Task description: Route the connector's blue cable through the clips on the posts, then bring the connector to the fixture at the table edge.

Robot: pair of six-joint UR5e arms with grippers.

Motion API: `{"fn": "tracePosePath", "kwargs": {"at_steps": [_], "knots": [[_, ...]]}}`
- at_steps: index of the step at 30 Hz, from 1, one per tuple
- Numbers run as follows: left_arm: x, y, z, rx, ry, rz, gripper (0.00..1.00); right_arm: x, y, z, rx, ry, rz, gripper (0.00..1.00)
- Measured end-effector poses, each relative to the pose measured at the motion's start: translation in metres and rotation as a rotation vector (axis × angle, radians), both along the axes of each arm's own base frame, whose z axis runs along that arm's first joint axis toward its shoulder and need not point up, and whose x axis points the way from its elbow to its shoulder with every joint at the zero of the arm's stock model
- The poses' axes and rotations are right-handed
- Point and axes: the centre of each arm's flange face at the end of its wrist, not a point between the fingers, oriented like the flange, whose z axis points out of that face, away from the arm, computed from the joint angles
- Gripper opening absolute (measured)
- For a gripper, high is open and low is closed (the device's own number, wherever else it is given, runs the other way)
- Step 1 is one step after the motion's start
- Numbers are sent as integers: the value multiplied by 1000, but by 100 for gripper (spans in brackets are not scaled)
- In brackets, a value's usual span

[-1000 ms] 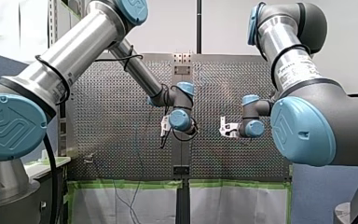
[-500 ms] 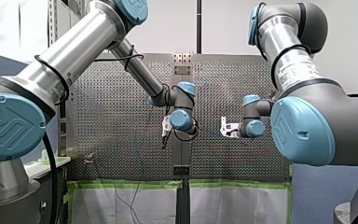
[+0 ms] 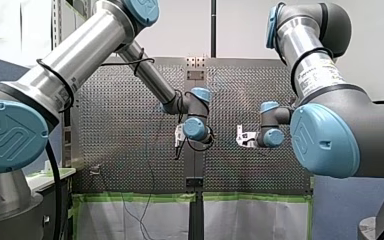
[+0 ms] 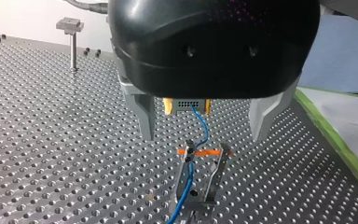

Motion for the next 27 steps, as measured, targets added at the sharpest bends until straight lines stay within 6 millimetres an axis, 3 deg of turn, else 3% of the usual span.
{"fn": "tracePosePath", "kwargs": {"at_steps": [14,27], "knots": [[-9,2,1,27,13,32,100,1,1,0,3,0,2,0],[-36,13,31,-70,-40,43,100,1,1,-1,7,1,3,0]]}}
